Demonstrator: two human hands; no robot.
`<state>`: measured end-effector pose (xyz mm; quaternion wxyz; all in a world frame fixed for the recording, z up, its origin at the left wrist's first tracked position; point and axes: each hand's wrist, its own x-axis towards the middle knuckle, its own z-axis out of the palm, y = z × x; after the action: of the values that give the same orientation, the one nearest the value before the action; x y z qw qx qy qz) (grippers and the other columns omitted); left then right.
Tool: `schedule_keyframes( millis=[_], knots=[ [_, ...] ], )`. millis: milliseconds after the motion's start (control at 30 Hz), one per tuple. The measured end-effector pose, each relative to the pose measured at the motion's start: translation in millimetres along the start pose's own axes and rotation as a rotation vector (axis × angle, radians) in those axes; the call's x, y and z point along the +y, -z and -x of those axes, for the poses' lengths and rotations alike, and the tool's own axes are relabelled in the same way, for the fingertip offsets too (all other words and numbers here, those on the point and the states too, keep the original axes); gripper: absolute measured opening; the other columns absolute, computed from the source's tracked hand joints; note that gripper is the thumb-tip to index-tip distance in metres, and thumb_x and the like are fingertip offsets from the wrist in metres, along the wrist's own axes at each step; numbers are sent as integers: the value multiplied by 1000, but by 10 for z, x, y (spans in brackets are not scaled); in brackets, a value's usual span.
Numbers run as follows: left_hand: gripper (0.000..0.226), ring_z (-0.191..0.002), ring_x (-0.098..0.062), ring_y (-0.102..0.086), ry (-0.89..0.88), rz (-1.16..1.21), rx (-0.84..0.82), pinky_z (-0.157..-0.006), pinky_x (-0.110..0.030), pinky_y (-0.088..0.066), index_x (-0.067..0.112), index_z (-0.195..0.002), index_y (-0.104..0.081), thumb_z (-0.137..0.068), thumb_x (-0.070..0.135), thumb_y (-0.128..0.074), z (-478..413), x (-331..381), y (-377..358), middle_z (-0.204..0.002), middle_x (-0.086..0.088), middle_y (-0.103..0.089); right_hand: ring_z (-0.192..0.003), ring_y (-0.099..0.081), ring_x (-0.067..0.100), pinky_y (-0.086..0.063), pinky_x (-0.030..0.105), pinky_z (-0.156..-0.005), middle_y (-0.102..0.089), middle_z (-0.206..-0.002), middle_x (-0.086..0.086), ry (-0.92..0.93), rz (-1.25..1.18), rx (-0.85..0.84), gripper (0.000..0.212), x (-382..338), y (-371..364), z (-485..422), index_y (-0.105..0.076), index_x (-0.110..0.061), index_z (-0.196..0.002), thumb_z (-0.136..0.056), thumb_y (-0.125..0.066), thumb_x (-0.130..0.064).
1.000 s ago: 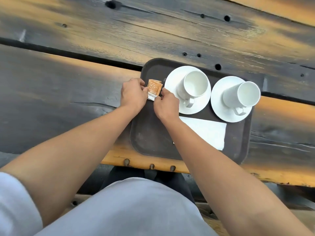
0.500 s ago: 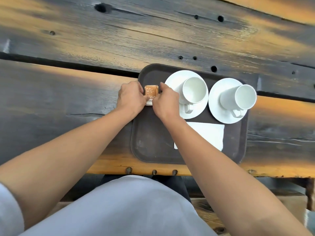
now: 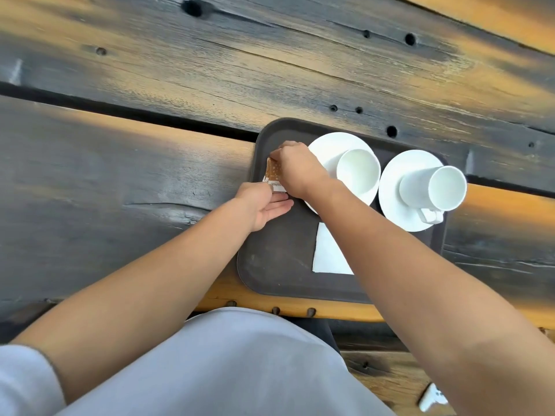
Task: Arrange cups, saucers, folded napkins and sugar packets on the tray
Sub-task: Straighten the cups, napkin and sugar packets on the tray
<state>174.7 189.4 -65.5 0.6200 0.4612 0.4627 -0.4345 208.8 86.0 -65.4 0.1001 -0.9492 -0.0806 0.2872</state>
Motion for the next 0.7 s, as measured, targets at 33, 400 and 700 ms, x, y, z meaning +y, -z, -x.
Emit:
schedule_keyframes(
  millis=[33, 400, 700],
  knots=[
    [27, -95, -38, -69, -1, -11, 11, -84, -43, -59, -3, -96, -58, -105, -1, -33, -1, 9, 2, -116, -29, -67, -99, -59, 34, -47, 33, -79, -61, -101, 13, -3, -9, 0, 25, 7, -2, -4, -70, -8, -95, -80, -51, -2],
    [13, -72, -26, -76, -389, -555, 287, -76, -39, -63, 15, -69, -71, -79, 7, -67, -29, 300, 231, -82, -11, -76, -110, -57, 40, -48, 38, -87, -68, -109, 23, -491, -620, 218, 32, 23, 292, 362, -64, 5, -105, -83, -42, 0],
    [26, -93, -21, -68, -567, -995, 392, -81, -31, -55, 19, -82, -67, -75, 37, -85, -134, 298, 61, -95, -7, -73, -102, -63, 37, -53, 41, -93, -72, -96, 10, -605, -895, 123, 48, -41, 222, 467, -72, -5, -98, -67, -39, -19]
  ],
)
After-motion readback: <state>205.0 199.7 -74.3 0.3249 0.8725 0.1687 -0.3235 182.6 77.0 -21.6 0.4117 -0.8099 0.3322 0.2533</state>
